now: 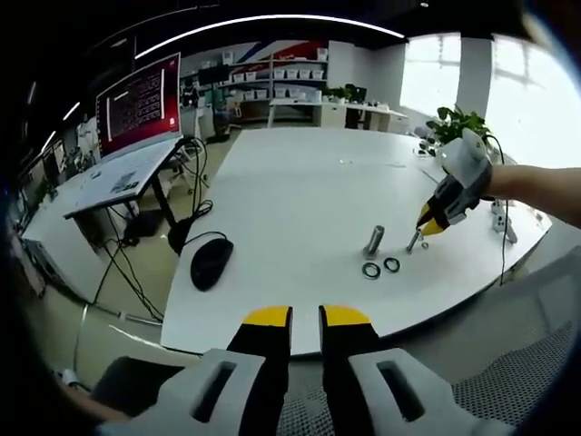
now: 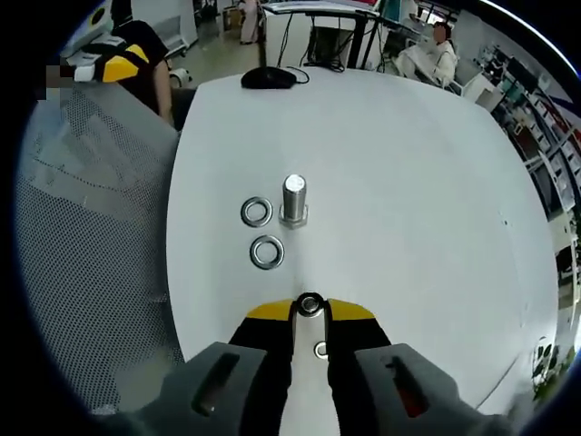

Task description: Place the washer onto the threaded stud by aligning its center hole with the stud, sliding it down to the base, and recovering from edge contact or off-axis alignment until the washer reaches the visible bottom stop.

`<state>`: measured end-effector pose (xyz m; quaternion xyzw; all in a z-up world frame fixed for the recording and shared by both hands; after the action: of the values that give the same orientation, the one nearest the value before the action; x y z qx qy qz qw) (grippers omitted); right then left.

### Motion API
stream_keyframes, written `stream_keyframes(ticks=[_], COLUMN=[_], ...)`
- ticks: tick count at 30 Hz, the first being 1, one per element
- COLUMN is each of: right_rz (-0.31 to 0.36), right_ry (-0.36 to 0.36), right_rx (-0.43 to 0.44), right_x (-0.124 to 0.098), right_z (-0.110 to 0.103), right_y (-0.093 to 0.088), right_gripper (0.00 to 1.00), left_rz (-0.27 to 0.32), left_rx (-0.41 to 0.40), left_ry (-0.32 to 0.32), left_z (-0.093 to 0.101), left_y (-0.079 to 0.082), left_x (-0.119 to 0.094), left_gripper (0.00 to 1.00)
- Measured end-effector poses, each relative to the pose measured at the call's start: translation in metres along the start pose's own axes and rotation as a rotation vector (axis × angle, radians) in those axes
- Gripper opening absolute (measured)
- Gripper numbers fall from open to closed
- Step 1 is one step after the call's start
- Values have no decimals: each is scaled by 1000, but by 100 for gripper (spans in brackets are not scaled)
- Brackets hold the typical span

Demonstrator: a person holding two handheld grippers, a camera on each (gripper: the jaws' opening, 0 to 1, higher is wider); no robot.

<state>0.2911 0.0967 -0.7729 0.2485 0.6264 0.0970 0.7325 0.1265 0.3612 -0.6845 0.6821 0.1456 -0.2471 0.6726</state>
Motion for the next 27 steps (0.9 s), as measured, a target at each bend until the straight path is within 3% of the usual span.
stream_keyframes(ticks=[27], right_rz=[-55], right_ry=[17], right_rx=[17], right_x=[39], right_z=[0], right_y=[-20], right_gripper=[14], left_rz=[-23], left_rx=[26], left_ry=[-5], left_z=[-1], left_y=[-3], left_x=[1], left_gripper=[6])
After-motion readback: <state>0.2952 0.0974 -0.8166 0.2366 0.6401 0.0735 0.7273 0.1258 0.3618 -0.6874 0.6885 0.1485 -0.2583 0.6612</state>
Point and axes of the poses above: the point that each gripper's makers call its tool centre point, and the gripper's own axes: x roughly forward along the fingers, z roughly to its right, y roughly out of its top, the point moved 4 cm from there along -x, roughly backward along the fingers, and after that the axes turned 6 degrees about z, right-handed, at the moved point
